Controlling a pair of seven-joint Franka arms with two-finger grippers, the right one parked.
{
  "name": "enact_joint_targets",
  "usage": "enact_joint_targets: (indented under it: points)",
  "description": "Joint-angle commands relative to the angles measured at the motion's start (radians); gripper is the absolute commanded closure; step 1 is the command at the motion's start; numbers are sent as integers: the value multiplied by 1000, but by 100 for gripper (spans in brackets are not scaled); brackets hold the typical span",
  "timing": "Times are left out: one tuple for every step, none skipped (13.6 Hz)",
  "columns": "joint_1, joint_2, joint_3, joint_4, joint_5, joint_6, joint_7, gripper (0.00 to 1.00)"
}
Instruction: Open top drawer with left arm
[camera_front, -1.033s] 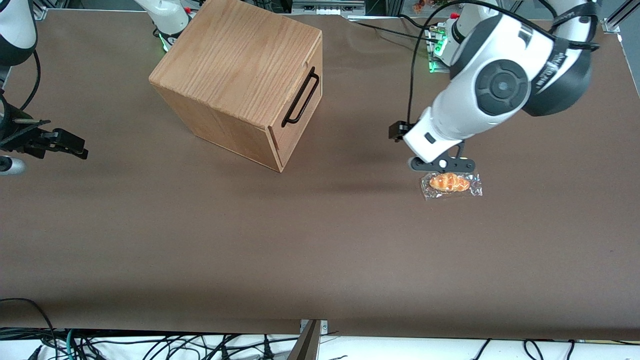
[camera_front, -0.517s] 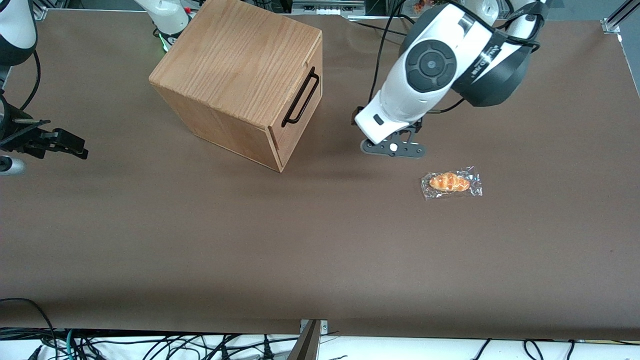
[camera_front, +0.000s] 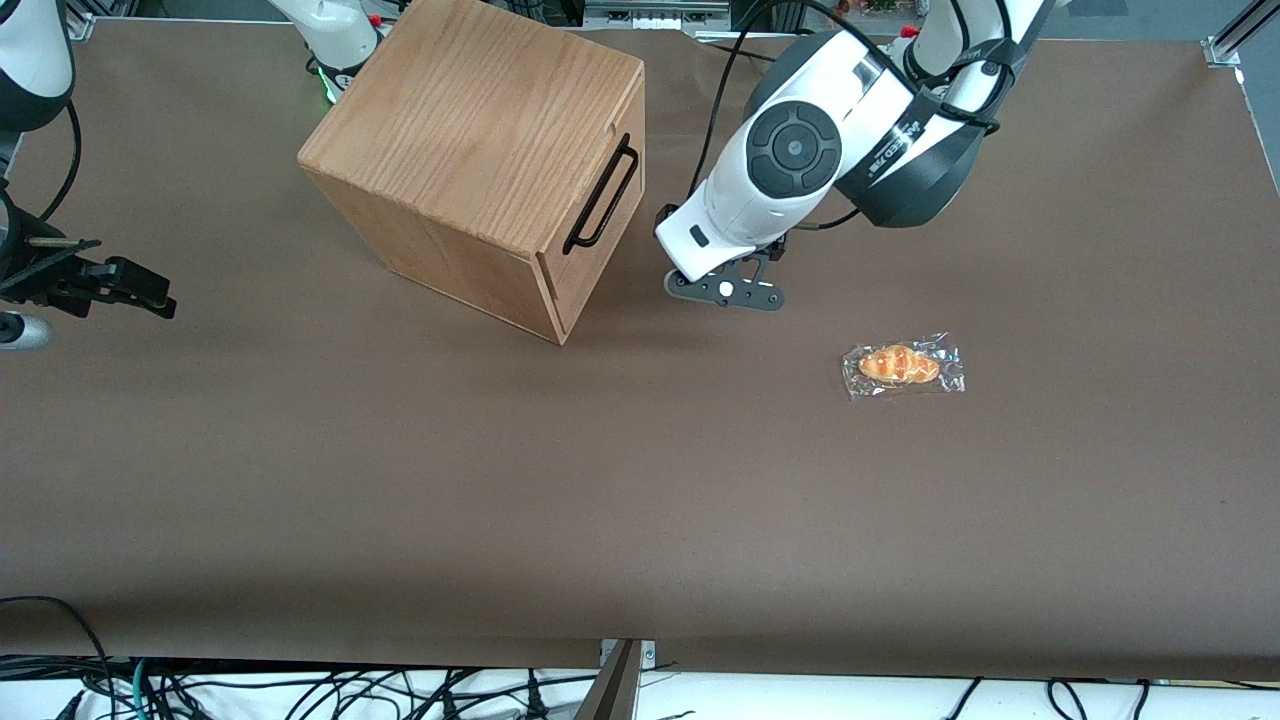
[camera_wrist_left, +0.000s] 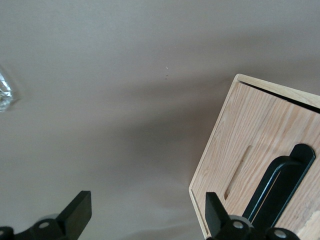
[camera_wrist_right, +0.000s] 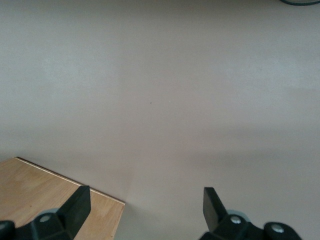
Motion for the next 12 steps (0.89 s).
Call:
enact_joint_targets:
  points:
    - [-33,12,7,5,-26,19,8,0]
    - [-39,16,7,7,-46,29,6,0]
    - [-42,19,7,5,-76,48,5,0]
    - [-44,25,7,2,-93,63,5,0]
    - [-45,31,7,4,-95,69,8,0]
    - [-61,34,7,4,-95,71,9,0]
    - [-65,39,7,4,-93,77,9,0]
    - [-67,39,1,2,-93,84,11,0]
    - [-67,43,-1,2,-93,86,12,0]
    - [-68,49,-2,2,-93,97,14,0]
    - [-68,55,-16,2,-93,106,14,0]
    - [-67,62,-35,1,-92,123,14,0]
